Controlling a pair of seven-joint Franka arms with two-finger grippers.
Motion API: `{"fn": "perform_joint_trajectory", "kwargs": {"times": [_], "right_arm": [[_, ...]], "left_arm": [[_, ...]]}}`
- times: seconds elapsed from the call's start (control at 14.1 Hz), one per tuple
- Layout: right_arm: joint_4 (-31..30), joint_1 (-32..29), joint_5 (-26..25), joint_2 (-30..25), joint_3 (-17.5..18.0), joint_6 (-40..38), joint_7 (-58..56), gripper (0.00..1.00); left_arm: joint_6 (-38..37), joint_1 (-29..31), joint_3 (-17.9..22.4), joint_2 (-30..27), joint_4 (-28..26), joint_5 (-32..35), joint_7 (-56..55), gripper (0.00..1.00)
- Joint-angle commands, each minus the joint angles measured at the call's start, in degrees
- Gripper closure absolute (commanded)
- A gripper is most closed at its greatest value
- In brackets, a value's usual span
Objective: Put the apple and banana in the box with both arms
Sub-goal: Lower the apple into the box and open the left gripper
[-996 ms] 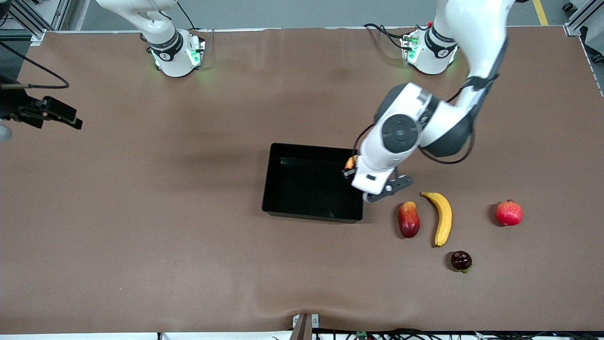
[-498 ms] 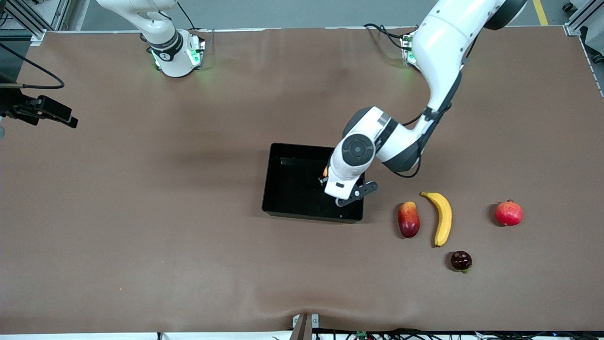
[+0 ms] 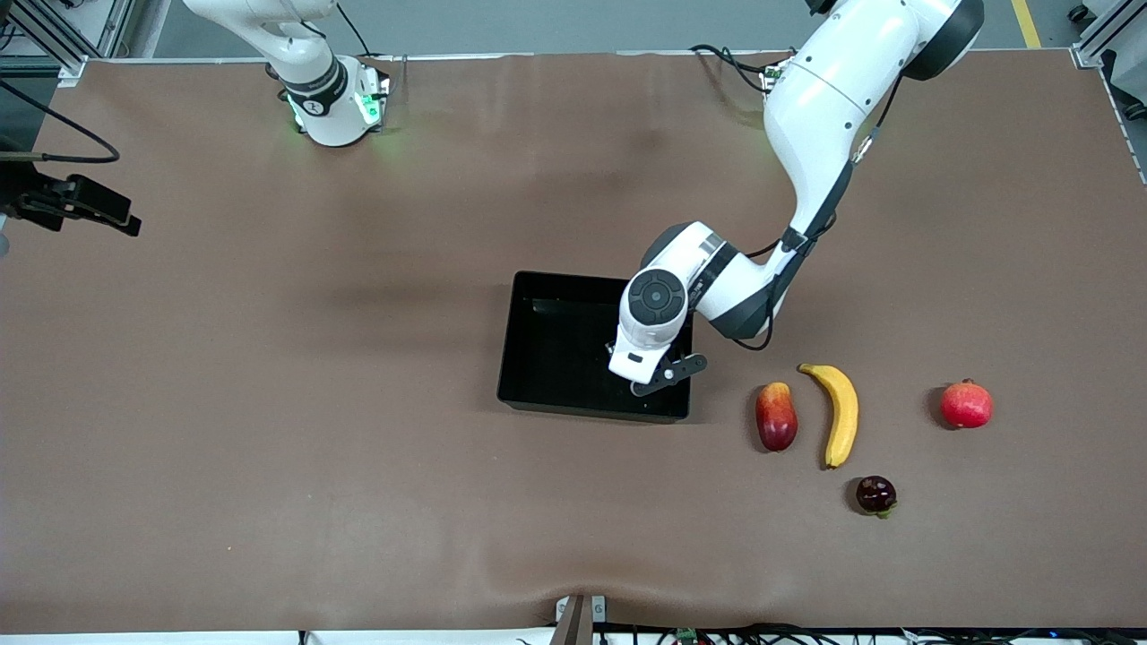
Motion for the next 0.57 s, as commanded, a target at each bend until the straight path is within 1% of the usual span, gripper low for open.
{"fn": "perform_joint_trajectory", "kwargs": {"times": [0.0, 0.14, 0.21, 0.36, 0.5], "right_arm": [[0.81, -0.94, -1.09, -0.19, 0.69, -0.18, -0.89, 0.0], [0.81, -1.11, -1.1, 0.08, 0.69, -0.1, -0.8, 0.0], [0.81, -1.03, -1.01, 0.08, 0.69, -0.01, -0.72, 0.0], [0.81, -1.03, -0.83, 0.08, 0.69, -0.01, -0.72, 0.0], [0.81, -0.5, -1.09, 0.6, 0.69, -0.01, -0.72, 0.0]], "left_arm": [[-0.17, -0.19, 0.51, -0.51, 1.38, 1.82, -0.38, 0.0], [-0.78, 0.25, 0.51, -3.31, 1.47, 1.73, -0.47, 0.0], [-1.04, 0.69, 0.59, -5.76, 1.47, 1.64, -0.47, 0.0], [-3.06, 3.58, 0.51, -10.68, 1.38, 1.82, 0.32, 0.0], [-6.65, 7.17, 0.33, -15.69, 1.38, 0.6, 6.35, 0.0]]}}
